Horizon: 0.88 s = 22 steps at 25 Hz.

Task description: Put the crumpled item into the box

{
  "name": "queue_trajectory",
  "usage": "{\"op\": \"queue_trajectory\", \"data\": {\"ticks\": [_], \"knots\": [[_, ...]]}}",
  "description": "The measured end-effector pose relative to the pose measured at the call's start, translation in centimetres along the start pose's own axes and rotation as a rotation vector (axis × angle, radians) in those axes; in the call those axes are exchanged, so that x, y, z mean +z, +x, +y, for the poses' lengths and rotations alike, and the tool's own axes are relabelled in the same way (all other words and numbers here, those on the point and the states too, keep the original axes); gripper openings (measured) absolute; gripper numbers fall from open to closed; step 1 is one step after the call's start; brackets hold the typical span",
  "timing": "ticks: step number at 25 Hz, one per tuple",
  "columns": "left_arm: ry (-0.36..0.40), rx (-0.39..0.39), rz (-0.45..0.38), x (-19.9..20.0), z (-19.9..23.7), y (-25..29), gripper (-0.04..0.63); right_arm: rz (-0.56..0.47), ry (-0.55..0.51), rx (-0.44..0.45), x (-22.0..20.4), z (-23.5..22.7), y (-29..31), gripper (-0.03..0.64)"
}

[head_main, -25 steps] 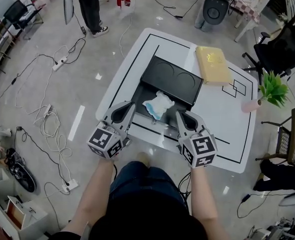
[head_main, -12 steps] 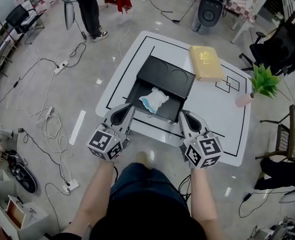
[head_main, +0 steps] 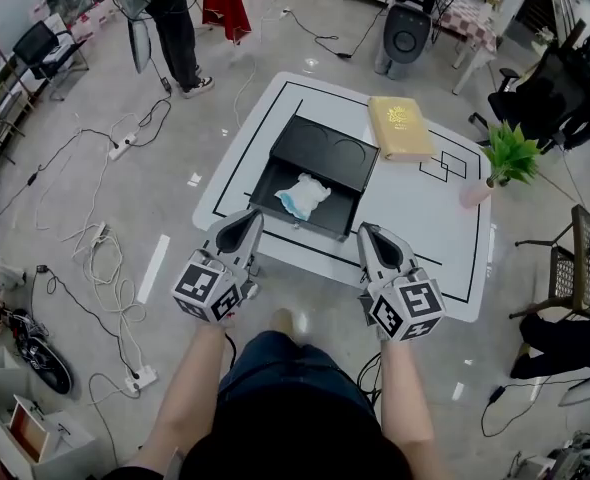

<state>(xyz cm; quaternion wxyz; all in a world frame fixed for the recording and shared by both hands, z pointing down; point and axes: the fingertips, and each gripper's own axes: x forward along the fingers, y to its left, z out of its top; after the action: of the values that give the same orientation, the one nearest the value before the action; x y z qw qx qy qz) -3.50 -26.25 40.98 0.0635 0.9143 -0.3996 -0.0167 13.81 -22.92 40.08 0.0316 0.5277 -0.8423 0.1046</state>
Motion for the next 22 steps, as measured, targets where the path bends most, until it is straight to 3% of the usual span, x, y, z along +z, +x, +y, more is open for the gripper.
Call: {"op": "queue_trajectory", "data": {"ticks": [22], "knots": [[0.033,-0.004,-0.019,1.4,-2.4,-2.7,0.002,-0.07,-0.049,-0.02,1.7,1.4,-4.6,0.005]]}}
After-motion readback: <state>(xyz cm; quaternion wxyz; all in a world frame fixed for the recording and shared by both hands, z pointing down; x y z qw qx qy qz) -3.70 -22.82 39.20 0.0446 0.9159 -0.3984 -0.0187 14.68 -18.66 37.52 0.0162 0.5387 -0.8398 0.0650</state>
